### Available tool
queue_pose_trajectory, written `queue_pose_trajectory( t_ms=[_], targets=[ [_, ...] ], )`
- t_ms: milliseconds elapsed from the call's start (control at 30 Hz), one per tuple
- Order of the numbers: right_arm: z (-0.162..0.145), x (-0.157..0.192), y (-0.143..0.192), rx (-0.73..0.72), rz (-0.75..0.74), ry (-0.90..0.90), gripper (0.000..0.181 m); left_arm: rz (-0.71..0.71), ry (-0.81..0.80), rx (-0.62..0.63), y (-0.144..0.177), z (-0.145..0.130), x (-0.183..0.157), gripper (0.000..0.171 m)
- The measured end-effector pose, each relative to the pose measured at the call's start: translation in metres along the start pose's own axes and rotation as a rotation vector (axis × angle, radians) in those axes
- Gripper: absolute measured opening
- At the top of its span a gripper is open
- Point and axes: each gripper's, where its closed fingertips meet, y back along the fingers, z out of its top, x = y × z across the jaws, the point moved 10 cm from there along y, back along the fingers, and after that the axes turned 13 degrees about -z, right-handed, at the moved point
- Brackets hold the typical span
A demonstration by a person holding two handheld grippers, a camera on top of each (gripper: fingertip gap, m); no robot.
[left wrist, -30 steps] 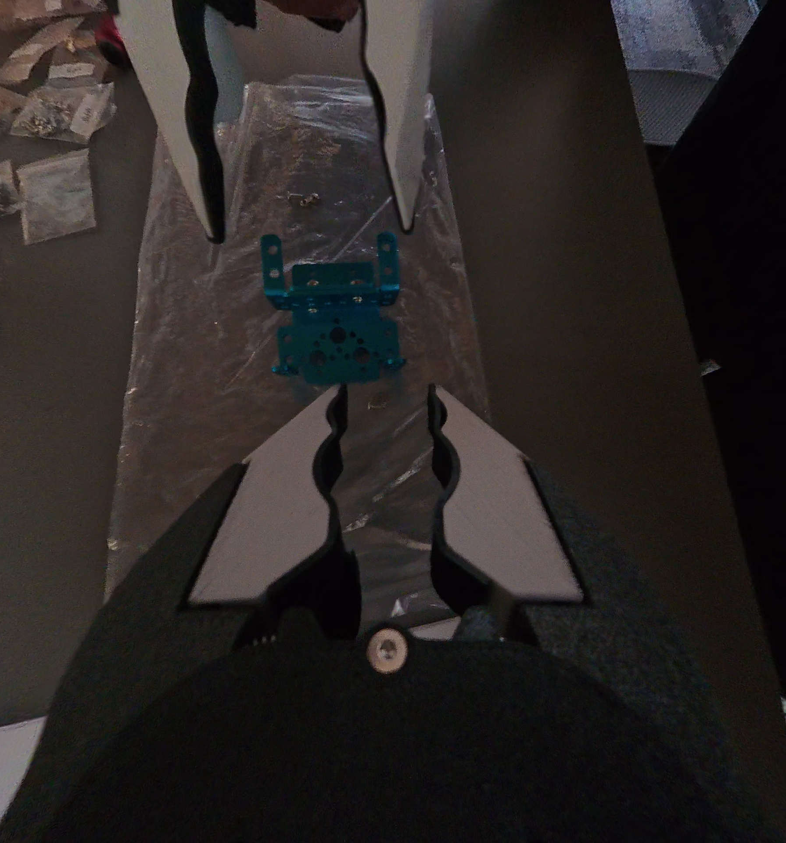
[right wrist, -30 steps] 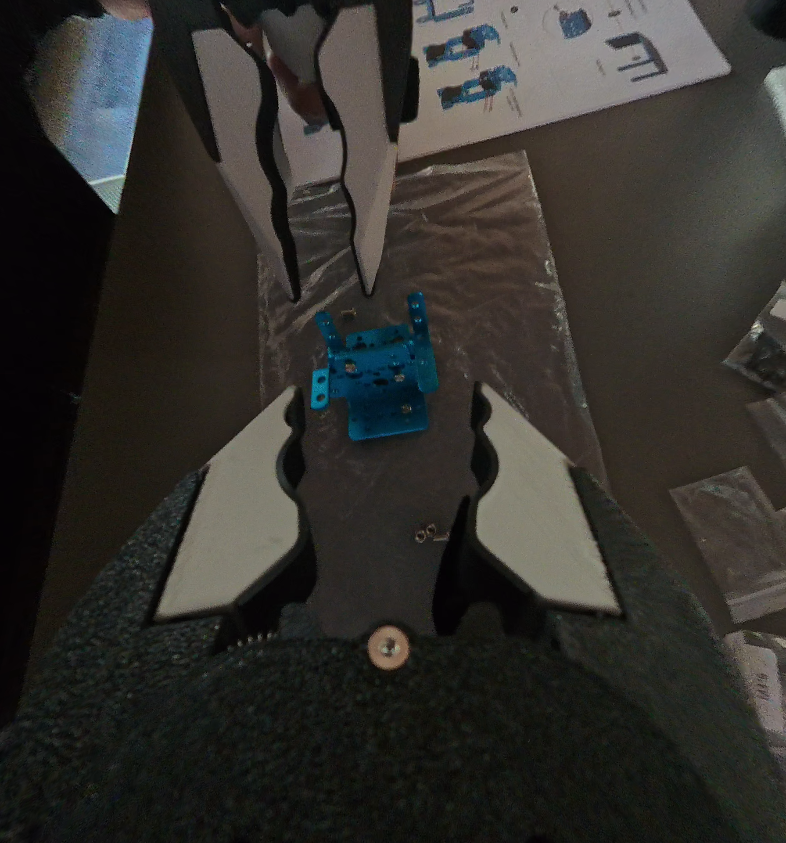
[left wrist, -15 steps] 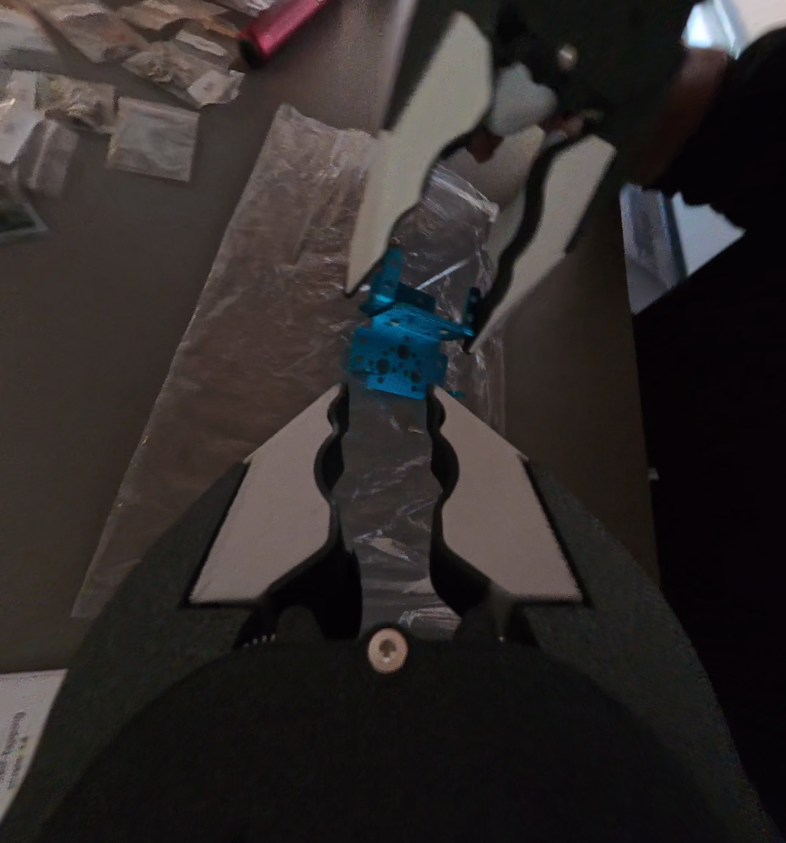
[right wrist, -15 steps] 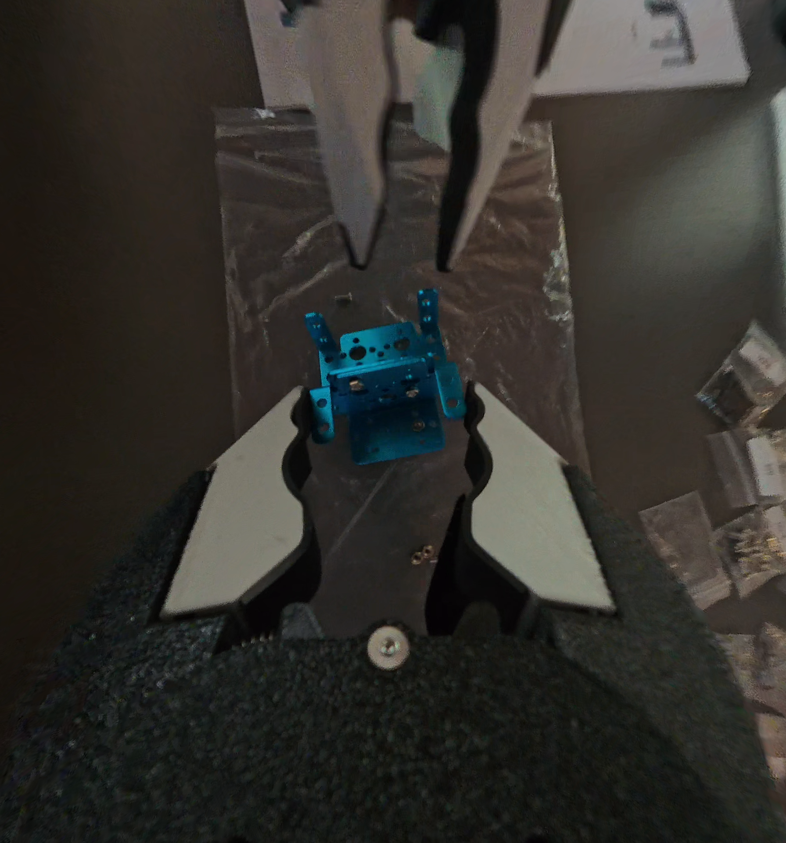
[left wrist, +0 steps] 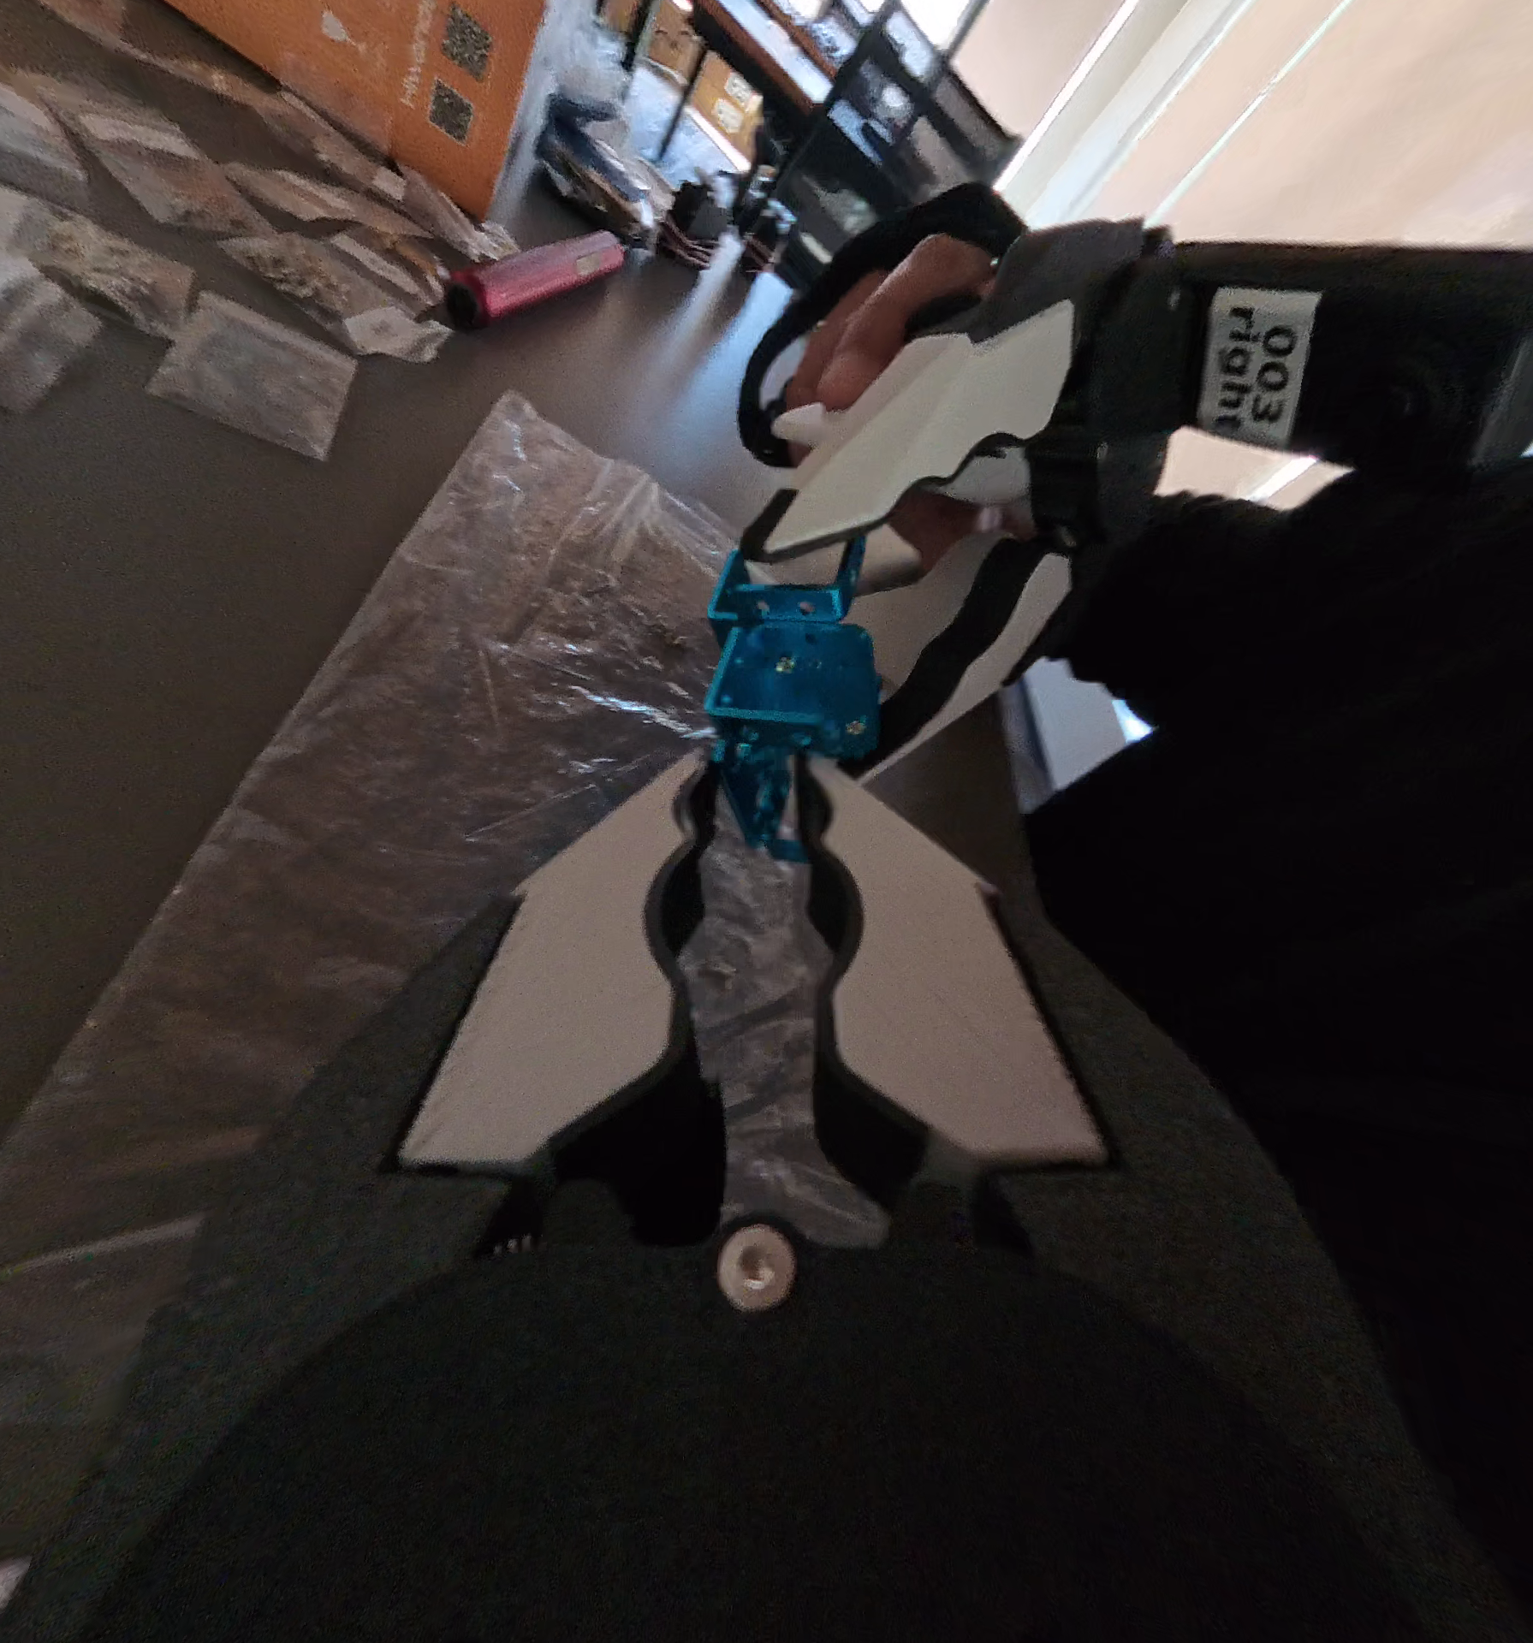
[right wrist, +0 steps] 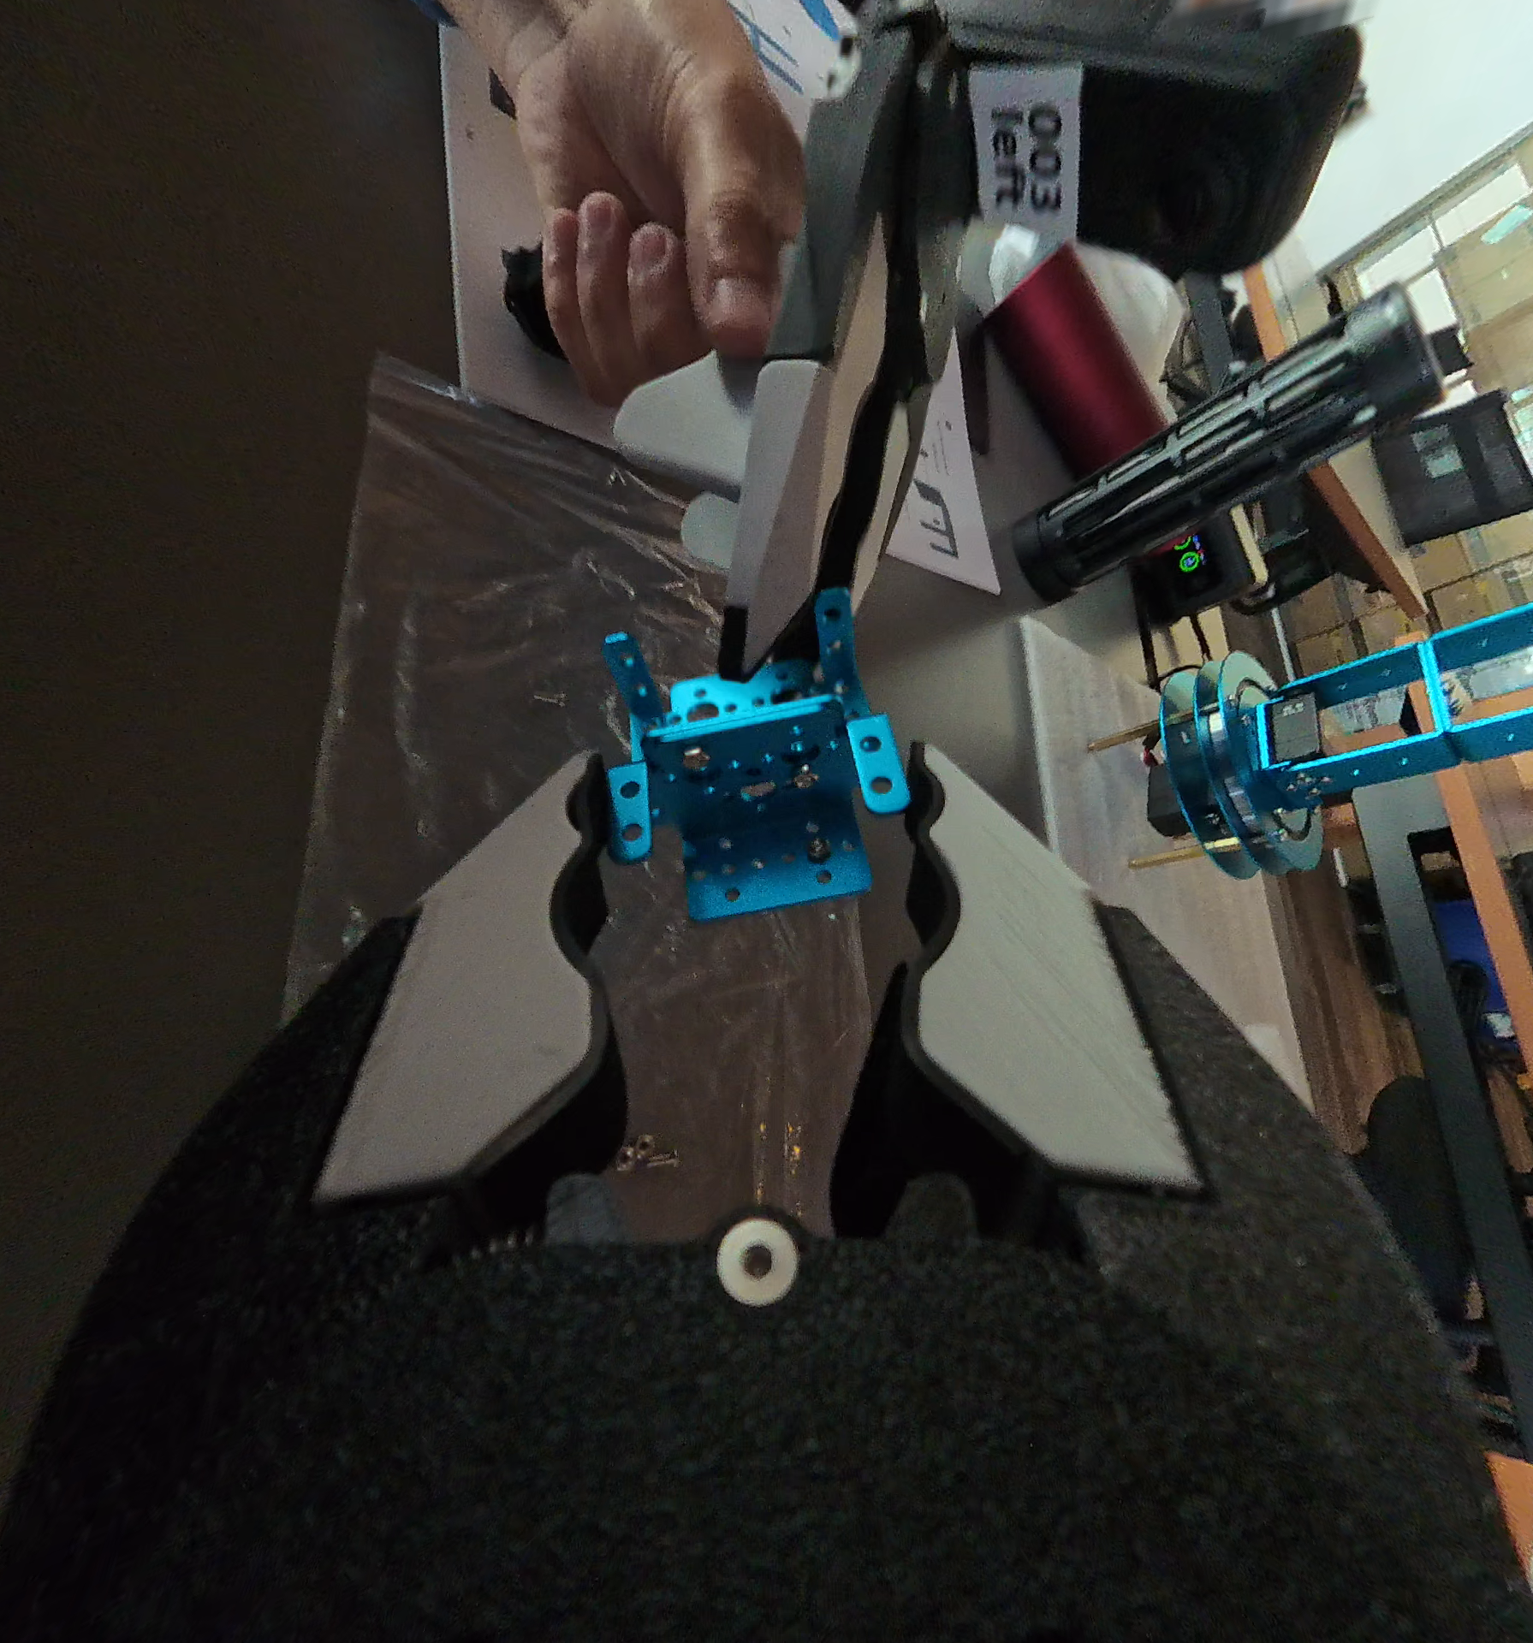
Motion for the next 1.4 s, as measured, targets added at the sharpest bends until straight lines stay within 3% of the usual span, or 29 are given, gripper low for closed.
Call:
queue_pose_trajectory(
  t_ms=[33, 133, 267, 400, 633, 800, 967, 1033, 1067, 1133, 1267, 1400],
  targets=[
    [-0.004, -0.001, -0.002, 0.011, 0.000, -0.009, 0.067, 0.037, -0.025, 0.005, 0.001, 0.000, 0.001, 0.006],
    [-0.018, -0.001, -0.009, 0.063, -0.008, -0.024, 0.066, 0.100, -0.106, 0.010, 0.001, 0.002, -0.003, 0.002],
    [-0.030, 0.002, -0.014, 0.068, 0.076, -0.120, 0.047, 0.232, -0.251, 0.094, -0.001, 0.002, -0.006, 0.001],
    [-0.034, -0.006, -0.014, 0.069, 0.209, -0.287, 0.063, 0.264, -0.329, 0.131, -0.001, 0.003, -0.012, 0.001],
    [-0.040, -0.023, -0.023, 0.003, 0.444, -0.603, 0.071, 0.300, -0.508, 0.200, -0.008, 0.004, -0.029, 0.001],
    [-0.034, -0.020, -0.029, 0.064, 0.430, -0.556, 0.045, 0.307, -0.531, 0.209, -0.013, 0.003, -0.032, 0.001],
    [-0.032, -0.022, -0.026, 0.084, 0.384, -0.498, 0.044, 0.324, -0.491, 0.188, -0.012, 0.003, -0.029, 0.003],
    [-0.034, -0.027, -0.021, 0.087, 0.357, -0.481, 0.040, 0.344, -0.480, 0.149, -0.005, 0.007, -0.030, 0.029],
    [-0.038, -0.030, -0.019, 0.105, 0.343, -0.466, 0.040, 0.331, -0.466, 0.146, -0.001, 0.007, -0.031, 0.029],
    [-0.045, -0.035, -0.013, 0.155, 0.315, -0.442, 0.040, 0.292, -0.433, 0.188, 0.006, 0.004, -0.030, 0.029],
    [-0.054, -0.045, 0.000, 0.162, 0.317, -0.462, 0.040, 0.203, -0.395, 0.388, -0.002, -0.013, -0.030, 0.027],
    [-0.066, -0.047, 0.002, 0.160, 0.366, -0.536, 0.041, 0.210, -0.439, 0.543, -0.014, -0.030, -0.030, 0.024]
  ],
)
